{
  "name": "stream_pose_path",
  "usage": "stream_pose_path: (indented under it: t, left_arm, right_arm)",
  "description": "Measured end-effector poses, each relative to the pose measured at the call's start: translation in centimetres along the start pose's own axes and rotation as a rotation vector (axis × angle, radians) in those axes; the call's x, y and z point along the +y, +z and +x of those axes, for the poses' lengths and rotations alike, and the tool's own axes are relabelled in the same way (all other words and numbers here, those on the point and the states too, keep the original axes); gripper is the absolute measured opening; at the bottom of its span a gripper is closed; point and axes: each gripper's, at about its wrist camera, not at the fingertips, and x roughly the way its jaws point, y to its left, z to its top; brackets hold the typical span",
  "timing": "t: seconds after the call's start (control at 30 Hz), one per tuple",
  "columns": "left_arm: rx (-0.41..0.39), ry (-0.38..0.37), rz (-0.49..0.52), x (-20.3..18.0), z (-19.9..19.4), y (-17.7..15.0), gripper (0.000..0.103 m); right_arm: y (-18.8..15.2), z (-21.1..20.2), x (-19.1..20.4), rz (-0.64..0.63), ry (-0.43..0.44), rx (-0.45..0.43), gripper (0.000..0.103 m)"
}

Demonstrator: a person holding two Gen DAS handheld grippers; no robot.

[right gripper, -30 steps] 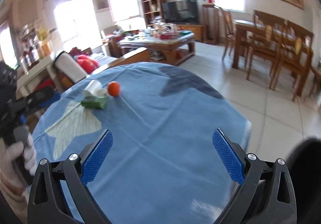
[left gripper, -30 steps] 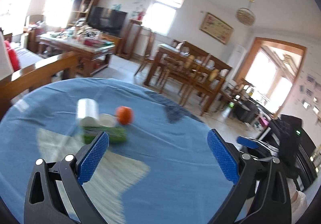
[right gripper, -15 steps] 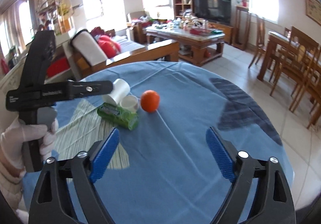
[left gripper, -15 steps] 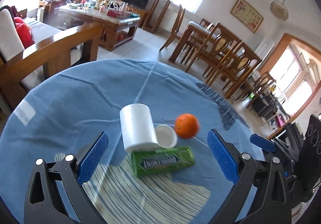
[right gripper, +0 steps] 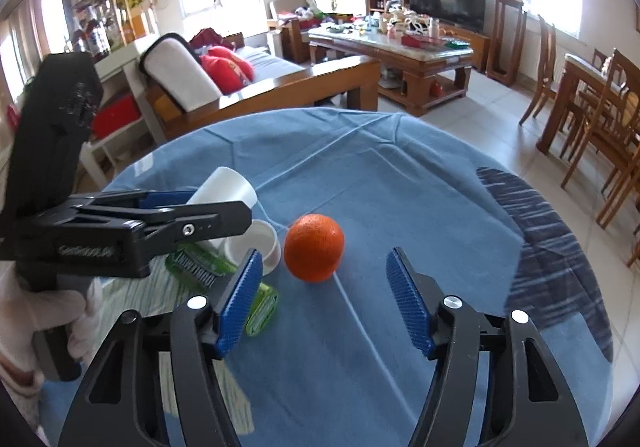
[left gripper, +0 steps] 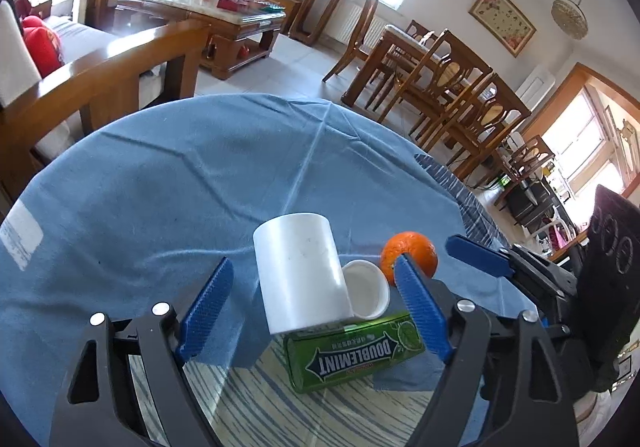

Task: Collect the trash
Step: 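Grasp the white cup with the left tool while the right tool grasps the orange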

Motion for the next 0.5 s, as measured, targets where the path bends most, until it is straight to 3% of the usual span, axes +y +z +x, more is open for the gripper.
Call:
stream_pose_path:
  t: [0.13,0.23,0.37,0.5]
  left_arm:
    - [-0.003,0.039,0.062,-0.6,0.0,-0.2,0.074]
    - [-0.003,0.049,0.085,-0.4,-0.1,-0.1,0.065]
    - [0.0,0.078,0.108,0.1,-0.2,0.1,0.039]
    - [-0.001,0.048,0.098,0.5,-0.4,0.3,0.039]
  right_arm:
    - [0.3,0.9,0.1,0.002,0.008,0.005,0.061]
    - [0.3,1.7,0.2,-0.004,0.016,0.018,0.05]
    - [0.5,2.2,-0.1,0.021,0.037,0.026,0.035]
    - [0.4,2.0,-0.3,0.043,0.041,0.012,0.034]
